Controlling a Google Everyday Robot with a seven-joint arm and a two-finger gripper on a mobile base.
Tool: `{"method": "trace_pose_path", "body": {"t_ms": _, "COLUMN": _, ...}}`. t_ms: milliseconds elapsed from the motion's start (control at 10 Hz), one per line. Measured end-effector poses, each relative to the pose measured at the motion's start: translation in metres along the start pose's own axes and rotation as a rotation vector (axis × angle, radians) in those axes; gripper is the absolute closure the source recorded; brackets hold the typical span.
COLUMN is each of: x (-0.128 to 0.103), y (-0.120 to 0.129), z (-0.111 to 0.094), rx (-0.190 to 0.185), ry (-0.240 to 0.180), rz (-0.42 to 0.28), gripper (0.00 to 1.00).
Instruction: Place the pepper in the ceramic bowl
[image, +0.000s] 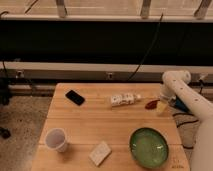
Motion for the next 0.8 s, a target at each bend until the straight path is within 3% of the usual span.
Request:
{"method": "trace_pose_path", "body": {"t_ms": 200, "x": 0.0006, "y": 0.0001, "z": 0.0042, "rx": -0.025, "ry": 0.002, "rz": -0.013, "gripper": 0.24}}
{"method": "trace_pose_path", "body": {"t_ms": 800, "x": 0.0003, "y": 0.0053, "z": 0.0041, "rx": -0.043, "ry": 0.005, "rz": -0.034, "gripper": 0.87}}
